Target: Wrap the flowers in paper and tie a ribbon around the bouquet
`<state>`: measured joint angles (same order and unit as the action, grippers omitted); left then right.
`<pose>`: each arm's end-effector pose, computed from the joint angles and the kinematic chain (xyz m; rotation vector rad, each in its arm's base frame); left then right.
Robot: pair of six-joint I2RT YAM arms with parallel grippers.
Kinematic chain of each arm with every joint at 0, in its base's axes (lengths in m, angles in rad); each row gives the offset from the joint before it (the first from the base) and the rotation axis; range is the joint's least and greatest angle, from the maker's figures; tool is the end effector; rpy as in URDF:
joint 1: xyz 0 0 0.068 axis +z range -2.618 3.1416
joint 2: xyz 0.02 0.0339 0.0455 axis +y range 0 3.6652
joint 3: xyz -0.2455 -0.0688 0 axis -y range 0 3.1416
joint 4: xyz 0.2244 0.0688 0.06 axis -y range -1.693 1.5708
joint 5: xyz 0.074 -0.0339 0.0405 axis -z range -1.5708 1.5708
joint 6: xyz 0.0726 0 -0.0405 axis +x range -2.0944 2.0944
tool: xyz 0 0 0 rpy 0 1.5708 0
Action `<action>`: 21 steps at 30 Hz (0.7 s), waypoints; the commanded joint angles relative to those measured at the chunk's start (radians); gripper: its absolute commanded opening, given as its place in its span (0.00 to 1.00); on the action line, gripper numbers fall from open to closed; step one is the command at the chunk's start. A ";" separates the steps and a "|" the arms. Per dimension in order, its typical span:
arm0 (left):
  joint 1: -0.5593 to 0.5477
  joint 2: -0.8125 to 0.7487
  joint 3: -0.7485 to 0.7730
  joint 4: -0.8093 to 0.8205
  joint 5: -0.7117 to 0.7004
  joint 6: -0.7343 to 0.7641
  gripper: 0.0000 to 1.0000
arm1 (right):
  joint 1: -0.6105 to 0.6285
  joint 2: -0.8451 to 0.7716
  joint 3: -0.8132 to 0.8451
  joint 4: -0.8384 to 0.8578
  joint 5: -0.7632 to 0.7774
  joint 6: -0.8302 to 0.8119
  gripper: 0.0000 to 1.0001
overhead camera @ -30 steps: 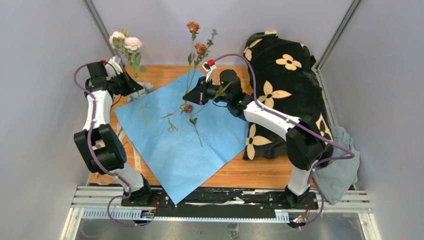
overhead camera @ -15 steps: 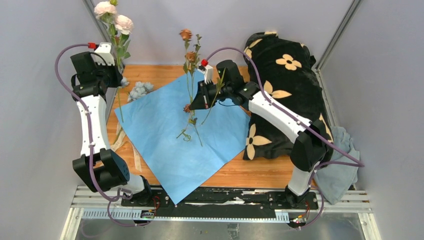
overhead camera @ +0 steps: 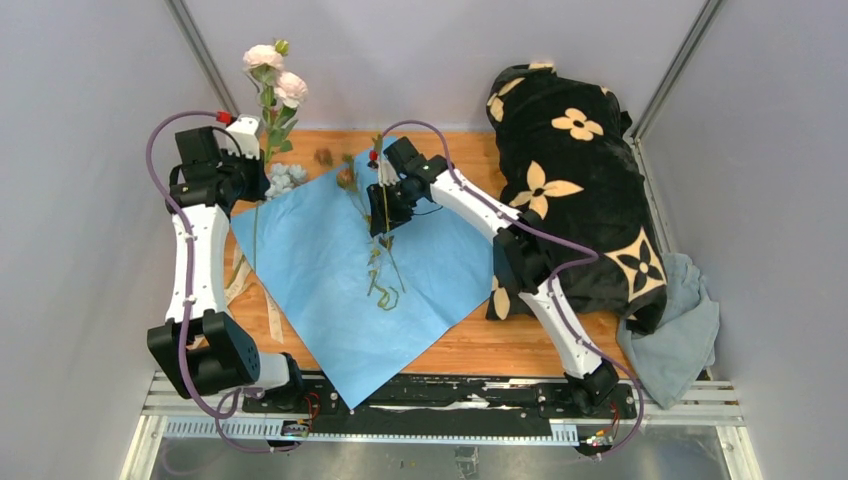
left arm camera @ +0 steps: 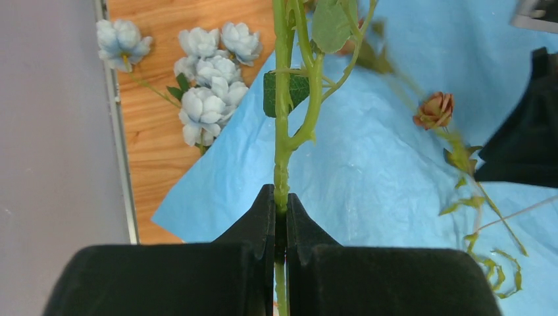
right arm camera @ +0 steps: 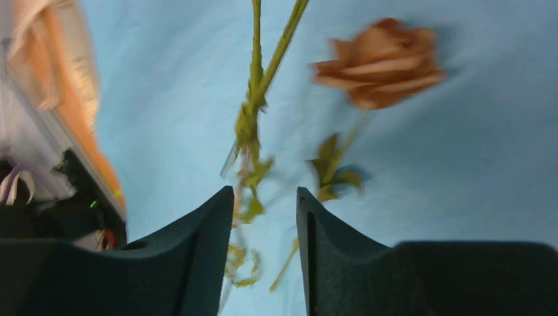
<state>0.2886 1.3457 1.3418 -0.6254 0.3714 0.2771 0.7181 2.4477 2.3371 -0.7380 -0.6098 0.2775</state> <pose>0.2993 0.0614 0.3286 0.1925 2.1438 -0.0822 0.3692 0.3778 0.2052 -0.8519 2.4190 1.1634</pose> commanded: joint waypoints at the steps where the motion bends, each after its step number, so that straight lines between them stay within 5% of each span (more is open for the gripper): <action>1: -0.022 -0.005 -0.016 -0.004 -0.026 0.016 0.00 | -0.038 0.045 0.088 -0.008 0.258 0.084 0.47; 11: -0.076 -0.018 -0.072 -0.009 -0.081 0.038 0.00 | -0.059 -0.178 -0.128 0.106 0.768 -0.033 0.56; 18: -0.137 -0.036 -0.063 -0.089 0.006 0.016 0.00 | -0.088 -0.077 0.104 -0.006 1.482 -0.424 0.75; 21: -0.140 -0.039 -0.049 -0.121 0.130 -0.050 0.00 | -0.152 -0.053 0.151 -0.048 1.567 -0.479 0.81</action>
<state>0.1574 1.3418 1.2667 -0.6861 0.3481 0.2935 0.6487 2.3371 2.4268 -0.6888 0.6121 -0.0109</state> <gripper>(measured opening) 0.033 0.774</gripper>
